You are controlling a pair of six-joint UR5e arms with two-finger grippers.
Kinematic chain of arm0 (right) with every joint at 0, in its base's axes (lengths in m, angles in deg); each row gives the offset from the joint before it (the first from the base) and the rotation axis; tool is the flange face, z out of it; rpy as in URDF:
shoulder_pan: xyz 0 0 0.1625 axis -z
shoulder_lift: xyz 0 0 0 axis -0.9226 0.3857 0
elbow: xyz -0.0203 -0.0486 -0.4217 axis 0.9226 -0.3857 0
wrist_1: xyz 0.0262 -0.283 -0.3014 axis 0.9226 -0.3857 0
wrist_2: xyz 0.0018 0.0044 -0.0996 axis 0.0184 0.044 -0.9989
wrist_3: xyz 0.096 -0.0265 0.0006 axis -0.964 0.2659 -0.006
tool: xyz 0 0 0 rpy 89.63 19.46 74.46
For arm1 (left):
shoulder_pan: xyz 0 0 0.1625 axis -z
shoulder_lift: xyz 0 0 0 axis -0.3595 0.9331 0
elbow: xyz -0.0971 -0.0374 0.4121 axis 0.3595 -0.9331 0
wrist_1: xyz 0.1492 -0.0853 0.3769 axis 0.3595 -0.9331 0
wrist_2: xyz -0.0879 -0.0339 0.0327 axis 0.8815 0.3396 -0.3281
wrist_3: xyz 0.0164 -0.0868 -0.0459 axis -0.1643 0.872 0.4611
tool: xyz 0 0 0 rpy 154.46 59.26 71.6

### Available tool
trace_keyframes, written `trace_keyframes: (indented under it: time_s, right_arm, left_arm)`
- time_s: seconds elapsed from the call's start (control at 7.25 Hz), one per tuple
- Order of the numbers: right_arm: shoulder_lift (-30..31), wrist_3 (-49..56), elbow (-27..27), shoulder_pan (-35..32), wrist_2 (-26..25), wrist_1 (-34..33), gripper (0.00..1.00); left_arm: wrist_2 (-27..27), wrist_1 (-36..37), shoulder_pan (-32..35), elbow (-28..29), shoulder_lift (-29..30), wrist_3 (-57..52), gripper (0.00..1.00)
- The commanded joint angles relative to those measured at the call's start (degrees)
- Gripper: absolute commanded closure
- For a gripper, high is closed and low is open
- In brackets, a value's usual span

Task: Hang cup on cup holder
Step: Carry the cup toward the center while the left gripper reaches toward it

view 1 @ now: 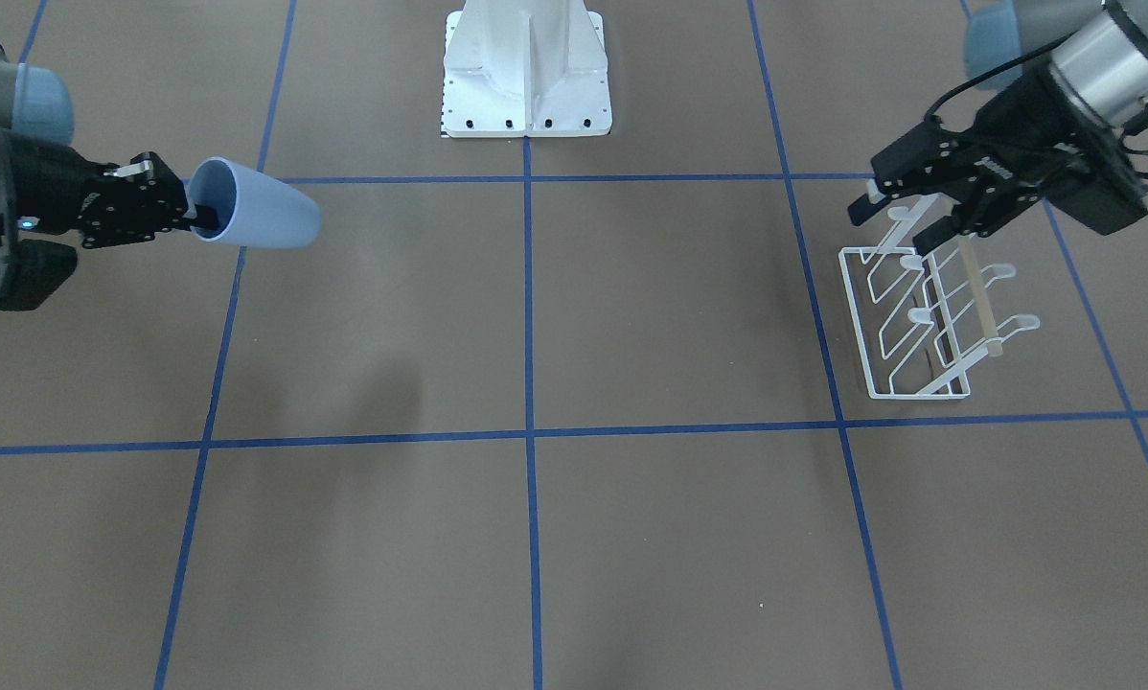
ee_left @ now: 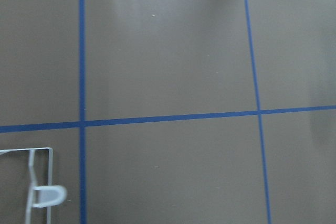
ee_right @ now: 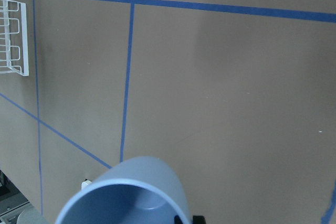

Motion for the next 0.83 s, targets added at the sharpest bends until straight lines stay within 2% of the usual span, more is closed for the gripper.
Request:
trace_keyframes:
  time_s: [0.0,0.14,0.41,0.55,0.69]
  right_arm:
    - [-3.3,-2.5,-2.8,3.3,-0.8,0.2,1.00]
    - [-3.3,-2.0,-3.0,6.7,-9.1,3.2,1.00]
    - [-1.5,-6.7,-6.0,11.0,-23.9,26.8,1.00]
    - [-1.6,-21.1,-7.2,11.8,-25.2,37.0,1.00]
    - [-2.5,-34.1,-8.0,12.5,-25.8,44.5,1.00]
  left_arm:
    - [-7.5,-2.4,-6.8,0.9,2.7,6.8,0.02]
    - [-9.2,-2.4,-8.3,1.1,2.8,7.2,0.02]
    - [-9.3,-2.3,-8.3,1.2,2.8,7.2,0.02]
    - [-9.3,-2.3,-8.3,1.2,2.8,7.3,0.02]
    - [-9.2,-2.7,-8.4,1.3,3.2,9.6,0.02]
